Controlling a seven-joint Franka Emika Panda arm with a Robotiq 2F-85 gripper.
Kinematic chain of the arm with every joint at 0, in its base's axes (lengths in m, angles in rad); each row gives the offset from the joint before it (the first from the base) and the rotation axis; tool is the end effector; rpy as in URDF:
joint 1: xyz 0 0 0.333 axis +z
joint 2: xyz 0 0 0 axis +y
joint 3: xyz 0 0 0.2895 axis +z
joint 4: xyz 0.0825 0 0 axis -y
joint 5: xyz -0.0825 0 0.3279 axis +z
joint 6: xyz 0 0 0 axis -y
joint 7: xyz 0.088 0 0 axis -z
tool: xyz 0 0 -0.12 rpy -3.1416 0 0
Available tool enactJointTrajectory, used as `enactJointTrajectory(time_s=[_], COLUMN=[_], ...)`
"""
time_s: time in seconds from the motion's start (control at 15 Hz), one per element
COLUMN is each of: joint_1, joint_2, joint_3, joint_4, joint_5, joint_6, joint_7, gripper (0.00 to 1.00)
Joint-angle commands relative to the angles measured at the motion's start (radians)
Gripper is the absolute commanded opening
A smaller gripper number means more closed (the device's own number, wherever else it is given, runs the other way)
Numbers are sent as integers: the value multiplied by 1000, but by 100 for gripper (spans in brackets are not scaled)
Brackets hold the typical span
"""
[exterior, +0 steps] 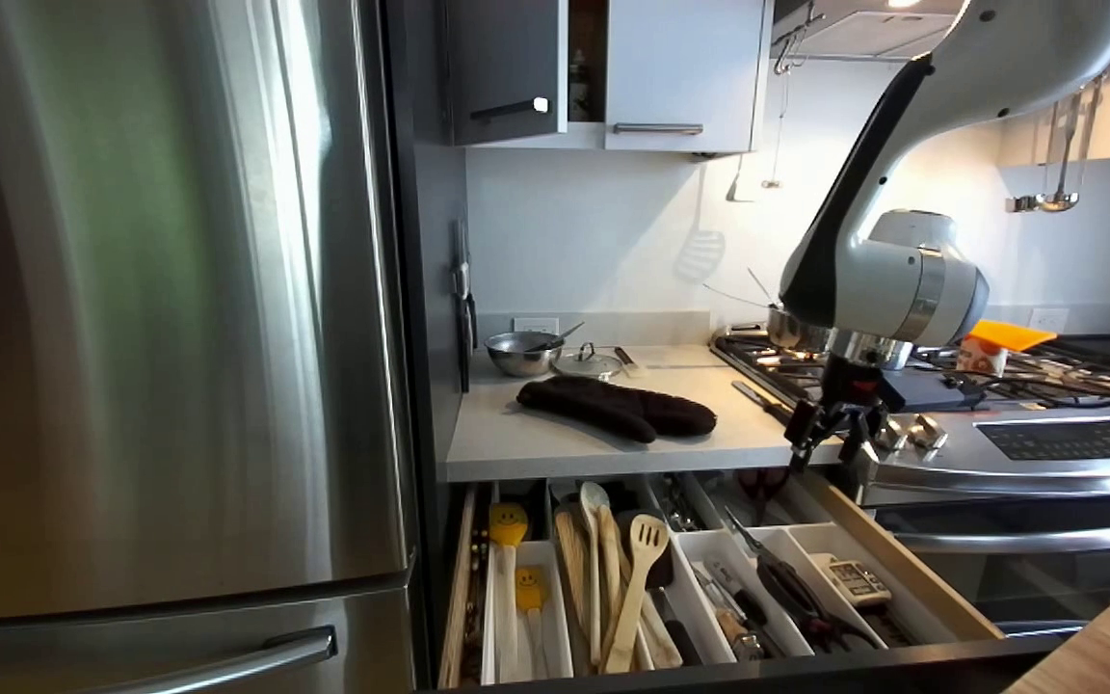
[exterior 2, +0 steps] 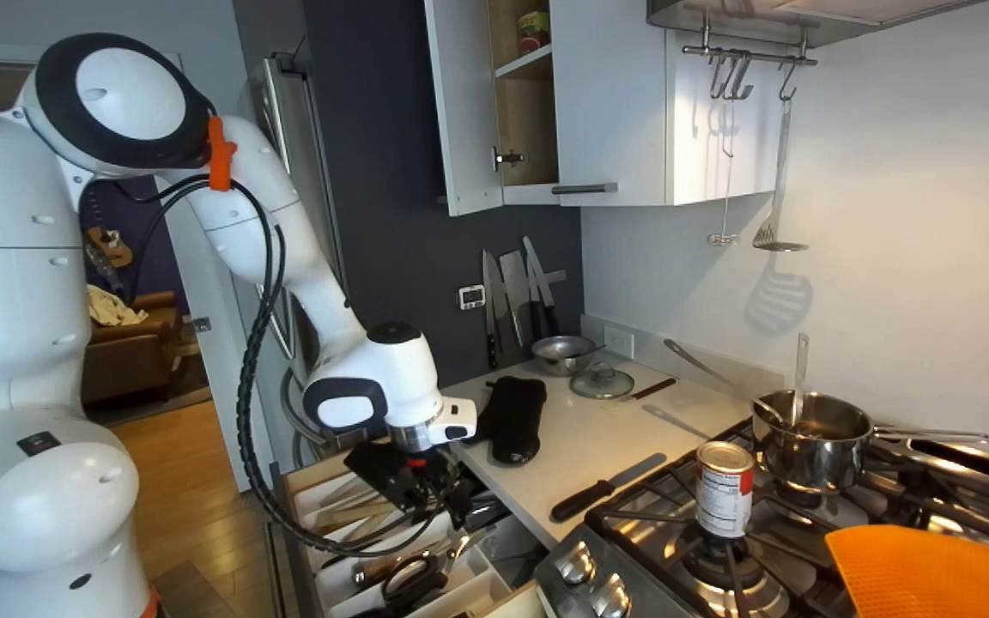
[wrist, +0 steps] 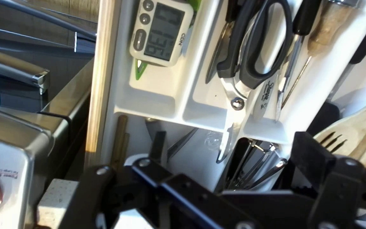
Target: Move one scissors in the drawer forwards
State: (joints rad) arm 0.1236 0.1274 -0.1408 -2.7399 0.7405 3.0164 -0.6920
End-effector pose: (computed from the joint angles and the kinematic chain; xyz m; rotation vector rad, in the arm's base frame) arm 0.3728 -0.0570 0.2070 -3.0591 0.0785 -0.2790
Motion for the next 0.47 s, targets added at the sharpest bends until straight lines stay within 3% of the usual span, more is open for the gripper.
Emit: enactJointTrajectory(time_s=[0.0, 0.07, 0.4], joint_1=[40, 17, 25], joint_2=[-61, -23, -45], joint_3=[-114, -58, -97], joint_4=[-5, -4, 4], joint_5=[-233, -137, -203], joint_6=[-88, -25, -65], joint_7=[118, 70, 89], gripper=[100, 100, 100])
